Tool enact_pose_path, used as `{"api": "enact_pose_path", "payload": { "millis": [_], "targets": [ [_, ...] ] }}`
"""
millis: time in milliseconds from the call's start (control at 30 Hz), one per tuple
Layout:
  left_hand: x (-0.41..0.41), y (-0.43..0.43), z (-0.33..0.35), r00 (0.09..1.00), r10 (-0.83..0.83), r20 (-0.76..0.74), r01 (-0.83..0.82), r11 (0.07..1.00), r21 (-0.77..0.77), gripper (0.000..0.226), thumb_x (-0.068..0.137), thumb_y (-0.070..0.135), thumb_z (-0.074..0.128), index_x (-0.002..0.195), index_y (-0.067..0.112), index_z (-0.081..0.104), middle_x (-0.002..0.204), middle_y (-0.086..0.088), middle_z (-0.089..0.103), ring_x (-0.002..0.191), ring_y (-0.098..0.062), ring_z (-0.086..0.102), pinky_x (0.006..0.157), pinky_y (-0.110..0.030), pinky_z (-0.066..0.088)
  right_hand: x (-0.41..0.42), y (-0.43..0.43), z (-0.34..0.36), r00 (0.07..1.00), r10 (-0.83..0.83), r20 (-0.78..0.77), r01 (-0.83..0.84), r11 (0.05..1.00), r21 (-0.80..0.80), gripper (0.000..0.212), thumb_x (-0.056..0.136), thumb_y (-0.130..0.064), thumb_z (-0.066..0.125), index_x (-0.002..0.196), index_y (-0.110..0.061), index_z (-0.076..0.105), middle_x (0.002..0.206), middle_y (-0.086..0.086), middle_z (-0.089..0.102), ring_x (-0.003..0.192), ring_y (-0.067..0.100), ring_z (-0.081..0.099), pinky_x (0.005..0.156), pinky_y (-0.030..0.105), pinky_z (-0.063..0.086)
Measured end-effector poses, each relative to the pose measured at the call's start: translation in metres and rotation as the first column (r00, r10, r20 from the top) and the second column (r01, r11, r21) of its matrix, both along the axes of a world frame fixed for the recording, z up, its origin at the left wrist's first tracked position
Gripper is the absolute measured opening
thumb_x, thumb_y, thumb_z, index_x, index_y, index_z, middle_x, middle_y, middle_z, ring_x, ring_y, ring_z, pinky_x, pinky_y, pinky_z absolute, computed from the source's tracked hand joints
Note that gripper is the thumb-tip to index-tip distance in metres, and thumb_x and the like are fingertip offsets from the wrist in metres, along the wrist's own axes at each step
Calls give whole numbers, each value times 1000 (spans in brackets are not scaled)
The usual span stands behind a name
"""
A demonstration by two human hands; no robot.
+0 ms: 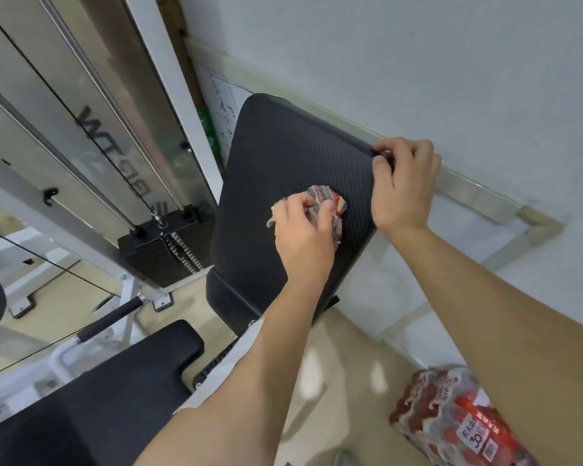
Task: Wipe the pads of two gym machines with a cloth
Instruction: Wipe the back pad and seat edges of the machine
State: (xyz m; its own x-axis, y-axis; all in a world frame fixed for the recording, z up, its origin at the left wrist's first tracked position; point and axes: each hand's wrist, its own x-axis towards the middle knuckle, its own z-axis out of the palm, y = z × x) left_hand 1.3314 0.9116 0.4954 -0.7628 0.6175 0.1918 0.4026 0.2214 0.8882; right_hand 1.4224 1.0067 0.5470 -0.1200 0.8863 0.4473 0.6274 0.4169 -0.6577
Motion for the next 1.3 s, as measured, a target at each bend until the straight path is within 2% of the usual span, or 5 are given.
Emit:
{"api": "enact_pose_path", "payload": {
  "millis": [267,433,800,1100,1300],
  "targets": [
    [1,-17,-25,872,-272,-406,269,961,-67,26,95,37,59,107,14,63,109,-1,55,100,-17,49,90,-25,40,2,-7,-28,987,45,-154,-30,995,97,31,98,-23,42,118,-12,63,117,13,48,110,27,47,100,28,35],
    [-9,-54,-73,991,-107,-86,84,969,-231,15,99,34,51,99,19,51,102,4,49,94,-20,50,86,-46,48,-8,-20,-34,966,-74,-248,78,997,5,45,96,-29,42,133,-4,52,127,18,45,117,30,47,105,38,39],
    [-29,23,13,803,-200,-561,281,958,61,21,98,24,56,101,5,63,98,-12,59,84,-27,56,75,-39,50,-30,-11,17,972,-214,100,190,960,207,27,87,-24,46,103,-16,67,112,9,58,101,30,54,84,38,37],
    [-96,-15,-36,997,-60,45,72,936,-345,11,103,31,44,98,21,44,113,-5,50,96,-28,56,78,-36,40,-67,3,35,793,-99,601,-49,973,226,32,95,-27,45,120,-11,56,112,13,57,98,32,53,76,42,41],
    [-109,69,63,956,-200,-213,197,980,-36,16,97,30,54,109,19,56,116,-3,54,97,-25,57,79,-39,46,-89,22,43,796,-11,605,-80,989,124,31,100,-28,37,124,-14,53,117,12,55,102,32,52,74,42,39]
  ]
}}
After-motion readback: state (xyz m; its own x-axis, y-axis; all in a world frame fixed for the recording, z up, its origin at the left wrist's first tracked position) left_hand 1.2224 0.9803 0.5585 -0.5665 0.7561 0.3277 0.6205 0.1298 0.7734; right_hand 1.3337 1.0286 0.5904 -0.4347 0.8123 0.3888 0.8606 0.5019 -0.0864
